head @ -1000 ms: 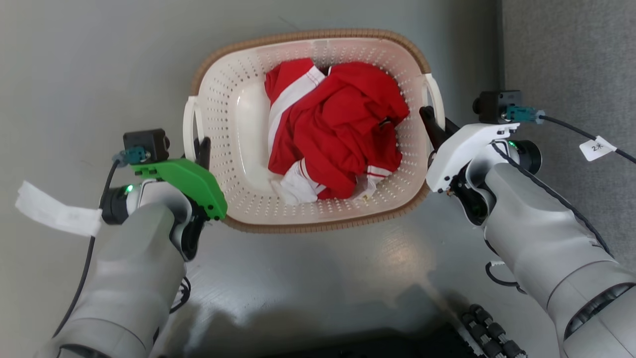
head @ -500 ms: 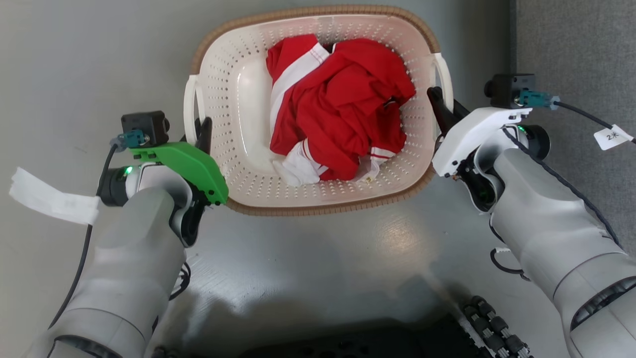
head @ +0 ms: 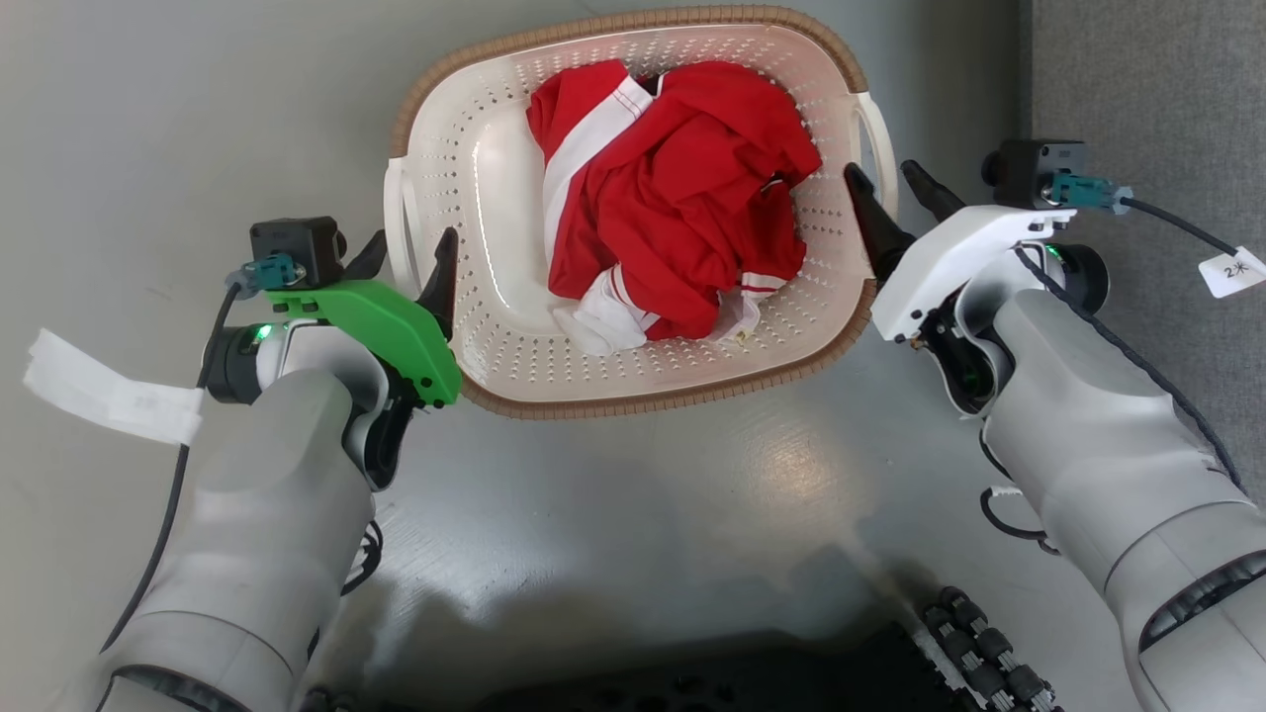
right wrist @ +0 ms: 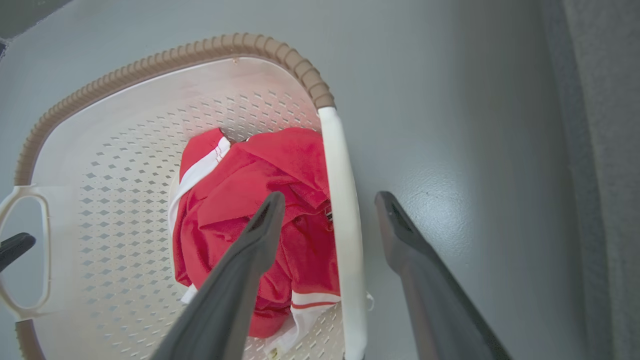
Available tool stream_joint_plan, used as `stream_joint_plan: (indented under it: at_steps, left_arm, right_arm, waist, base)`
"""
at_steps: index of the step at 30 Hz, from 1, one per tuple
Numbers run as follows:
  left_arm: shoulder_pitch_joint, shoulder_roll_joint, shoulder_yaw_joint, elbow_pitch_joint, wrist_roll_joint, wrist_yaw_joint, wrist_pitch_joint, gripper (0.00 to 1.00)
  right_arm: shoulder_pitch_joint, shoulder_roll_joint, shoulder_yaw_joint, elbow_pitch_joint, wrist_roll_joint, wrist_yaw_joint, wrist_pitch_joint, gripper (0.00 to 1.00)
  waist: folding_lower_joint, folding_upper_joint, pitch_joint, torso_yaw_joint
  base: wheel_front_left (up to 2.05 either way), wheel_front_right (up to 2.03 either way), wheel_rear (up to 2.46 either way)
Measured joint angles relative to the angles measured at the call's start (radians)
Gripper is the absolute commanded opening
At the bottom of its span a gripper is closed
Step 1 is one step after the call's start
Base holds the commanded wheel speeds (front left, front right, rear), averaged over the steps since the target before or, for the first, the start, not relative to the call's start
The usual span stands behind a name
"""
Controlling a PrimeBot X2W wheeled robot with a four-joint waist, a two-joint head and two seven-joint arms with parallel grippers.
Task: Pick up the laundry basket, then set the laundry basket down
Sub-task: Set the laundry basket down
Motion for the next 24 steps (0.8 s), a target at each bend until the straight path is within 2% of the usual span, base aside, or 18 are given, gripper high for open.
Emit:
stream_joint_plan:
  at_steps: [13, 24]
  left_arm:
    - [0.004, -0.002, 0.006, 0.009, 0.010, -0.003, -0.002, 1.00]
    - [0.054, -0.002, 0.045, 0.041, 0.011, -0.004, -0.002, 1.00]
  right_arm:
    - [0.004, 0.009, -0.026, 0.006, -0.018, 0.000, -0.001, 1.00]
    - [0.049, 0.019, -0.056, 0.016, -0.028, 0.000, -0.001, 1.00]
  waist:
    - [0.0000, 0.0000, -0.016, 0.001]
    - [0.0000, 0.0000, -0.097, -0.007]
  base:
    - [0.00, 0.00, 0.00]
    - [0.00, 0.00, 0.00]
